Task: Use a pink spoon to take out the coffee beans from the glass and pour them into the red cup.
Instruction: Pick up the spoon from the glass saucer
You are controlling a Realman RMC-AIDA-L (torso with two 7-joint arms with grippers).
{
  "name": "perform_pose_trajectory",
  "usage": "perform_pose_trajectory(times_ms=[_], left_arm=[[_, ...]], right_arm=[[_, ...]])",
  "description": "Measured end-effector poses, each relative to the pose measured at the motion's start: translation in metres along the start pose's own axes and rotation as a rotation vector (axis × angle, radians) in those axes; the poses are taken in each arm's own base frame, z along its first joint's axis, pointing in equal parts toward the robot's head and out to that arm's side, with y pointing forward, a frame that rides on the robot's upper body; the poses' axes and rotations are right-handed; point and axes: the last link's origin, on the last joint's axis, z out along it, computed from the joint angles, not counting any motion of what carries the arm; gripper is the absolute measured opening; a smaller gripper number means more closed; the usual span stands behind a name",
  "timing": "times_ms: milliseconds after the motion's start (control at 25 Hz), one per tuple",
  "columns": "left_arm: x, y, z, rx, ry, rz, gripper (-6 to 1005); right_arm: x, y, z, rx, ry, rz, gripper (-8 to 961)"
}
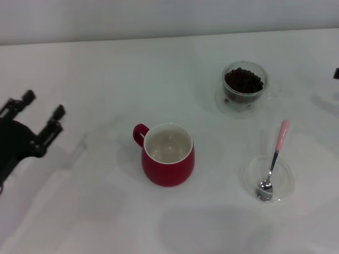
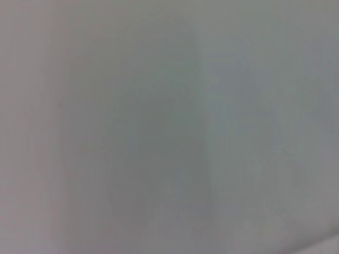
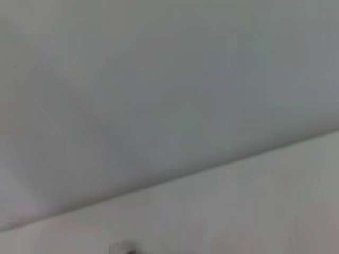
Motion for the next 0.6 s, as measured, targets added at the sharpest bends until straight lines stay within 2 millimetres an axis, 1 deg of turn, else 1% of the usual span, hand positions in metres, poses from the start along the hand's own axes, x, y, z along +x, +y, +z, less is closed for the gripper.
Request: perform_pose_trajectory(times_ms=[160, 320, 600], left_arm=[[0.007, -0.009, -0.012, 0.081, 0.062, -0.008, 666], [0.011, -0.015, -0.018, 0.133, 0.091, -0.007, 665], [0.013, -0.02, -0.022, 0.17, 0.108, -0.001, 661]], right_arm=[[0.004, 0.011, 0.006, -0.059, 0.095, 0.05, 868], [0.015, 0.018, 0.01, -0.093, 0.152, 0.102, 869], [0.044, 0.028, 0.025, -0.115, 0.222, 0.135, 869]])
